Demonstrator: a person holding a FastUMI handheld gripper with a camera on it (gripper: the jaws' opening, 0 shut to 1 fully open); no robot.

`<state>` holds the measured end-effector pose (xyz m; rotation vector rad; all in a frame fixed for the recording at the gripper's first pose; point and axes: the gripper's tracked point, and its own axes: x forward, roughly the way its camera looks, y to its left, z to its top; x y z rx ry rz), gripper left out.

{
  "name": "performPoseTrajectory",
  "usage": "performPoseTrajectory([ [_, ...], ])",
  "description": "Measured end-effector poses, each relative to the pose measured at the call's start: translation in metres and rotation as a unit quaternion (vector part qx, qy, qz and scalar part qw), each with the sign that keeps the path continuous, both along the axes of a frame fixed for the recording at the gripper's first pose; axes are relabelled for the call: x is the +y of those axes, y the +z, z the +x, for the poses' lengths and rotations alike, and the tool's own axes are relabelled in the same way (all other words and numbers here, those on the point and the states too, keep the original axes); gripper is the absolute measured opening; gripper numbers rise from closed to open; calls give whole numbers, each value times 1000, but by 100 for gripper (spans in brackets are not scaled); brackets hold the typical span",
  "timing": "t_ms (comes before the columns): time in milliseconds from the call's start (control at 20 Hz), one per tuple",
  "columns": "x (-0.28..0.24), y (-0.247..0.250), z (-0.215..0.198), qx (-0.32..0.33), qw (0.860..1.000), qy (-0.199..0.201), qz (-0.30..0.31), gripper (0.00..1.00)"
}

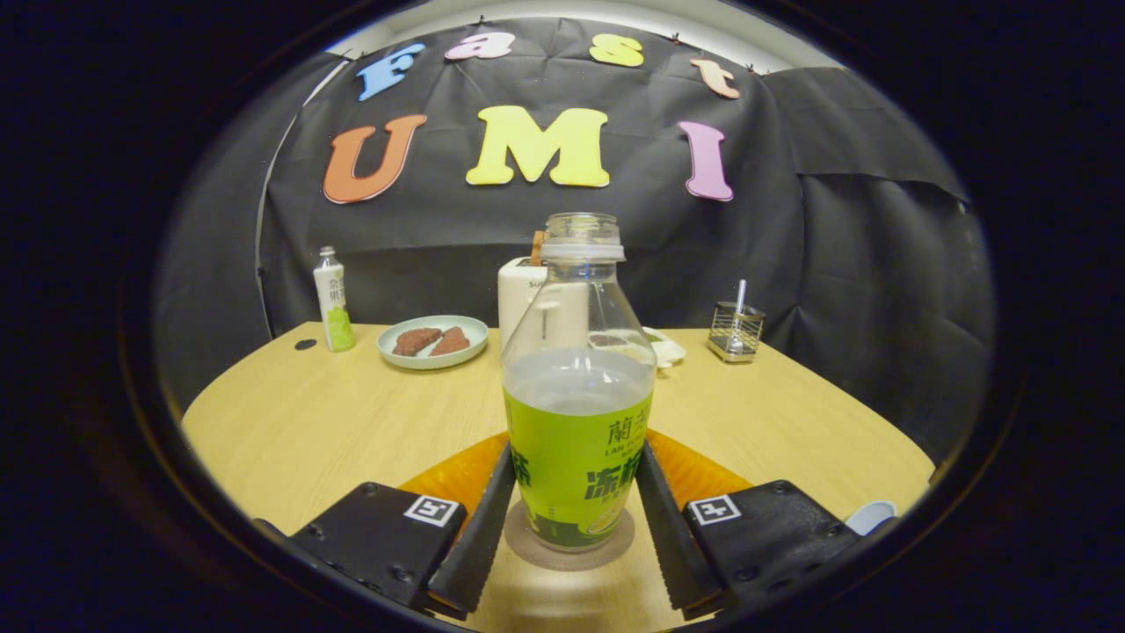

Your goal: Take the bottle from table, then pour the juice into the cup, finally place the bottle on the coaster

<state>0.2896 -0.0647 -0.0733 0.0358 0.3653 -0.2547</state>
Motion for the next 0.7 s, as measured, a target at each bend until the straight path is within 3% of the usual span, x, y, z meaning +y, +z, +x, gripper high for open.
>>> performPoseTrajectory([
  [350, -4, -5, -1, 15, 1000, -2, -9, 83],
  [550, 0, -2, -3, 15, 1000, 9, -10, 98],
  [700, 0, 6, -9, 10, 1000, 10, -21, 100],
])
